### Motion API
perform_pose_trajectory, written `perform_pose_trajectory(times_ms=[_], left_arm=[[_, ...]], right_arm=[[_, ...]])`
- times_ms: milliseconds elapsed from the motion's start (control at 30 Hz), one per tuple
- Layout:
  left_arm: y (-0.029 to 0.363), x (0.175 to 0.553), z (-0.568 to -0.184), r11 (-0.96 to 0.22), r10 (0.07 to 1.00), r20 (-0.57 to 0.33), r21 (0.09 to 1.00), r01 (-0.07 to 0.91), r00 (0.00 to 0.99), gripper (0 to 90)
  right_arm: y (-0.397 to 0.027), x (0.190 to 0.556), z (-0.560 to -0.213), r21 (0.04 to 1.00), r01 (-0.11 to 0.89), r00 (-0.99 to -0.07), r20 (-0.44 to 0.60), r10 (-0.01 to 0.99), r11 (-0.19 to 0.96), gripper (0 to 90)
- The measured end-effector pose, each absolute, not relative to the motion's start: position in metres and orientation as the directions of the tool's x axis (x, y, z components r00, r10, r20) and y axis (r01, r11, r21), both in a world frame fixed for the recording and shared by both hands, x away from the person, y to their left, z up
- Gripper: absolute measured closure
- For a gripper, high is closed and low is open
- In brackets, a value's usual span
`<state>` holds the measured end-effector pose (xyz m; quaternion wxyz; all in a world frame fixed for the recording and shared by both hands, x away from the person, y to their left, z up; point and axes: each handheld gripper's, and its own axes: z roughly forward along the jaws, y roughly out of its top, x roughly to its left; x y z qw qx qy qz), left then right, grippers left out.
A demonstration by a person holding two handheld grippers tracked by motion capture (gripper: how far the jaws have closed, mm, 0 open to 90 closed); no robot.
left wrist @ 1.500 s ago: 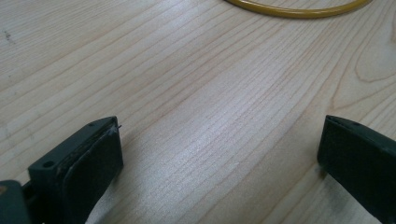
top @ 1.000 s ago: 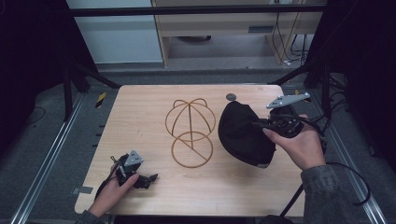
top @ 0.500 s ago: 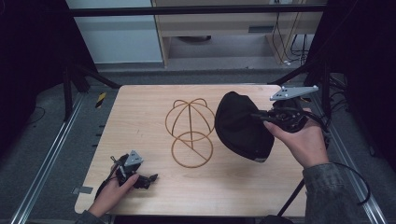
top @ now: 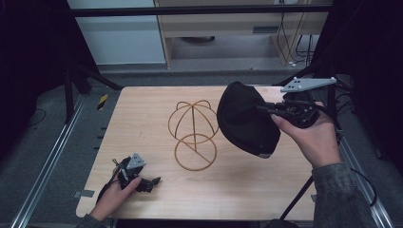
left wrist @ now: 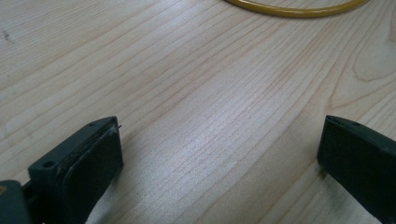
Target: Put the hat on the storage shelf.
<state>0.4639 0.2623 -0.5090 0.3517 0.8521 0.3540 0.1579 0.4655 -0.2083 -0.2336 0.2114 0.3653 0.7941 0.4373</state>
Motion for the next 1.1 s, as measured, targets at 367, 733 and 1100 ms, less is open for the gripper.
perform_pose_trajectory(times_ms=[367, 733, 1100], left_arm=[[0.262, 0.464, -0.509, -0.502, 0.714, 0.02, 0.711, 0.493, 0.7, 0.0], [0.262, 0.464, -0.509, -0.503, 0.714, 0.019, 0.709, 0.494, 0.7, 0.0], [0.262, 0.464, -0.509, -0.504, 0.713, 0.019, 0.709, 0.493, 0.701, 0.0]], right_arm=[[-0.195, 0.467, -0.213, 0.867, 0.358, -0.658, -0.029, 0.753, 0.346, 77.5], [-0.178, 0.474, -0.195, 0.872, 0.332, -0.678, -0.045, 0.733, 0.36, 77.5], [-0.16, 0.482, -0.185, 0.864, 0.326, -0.694, -0.055, 0.717, 0.383, 77.5]])
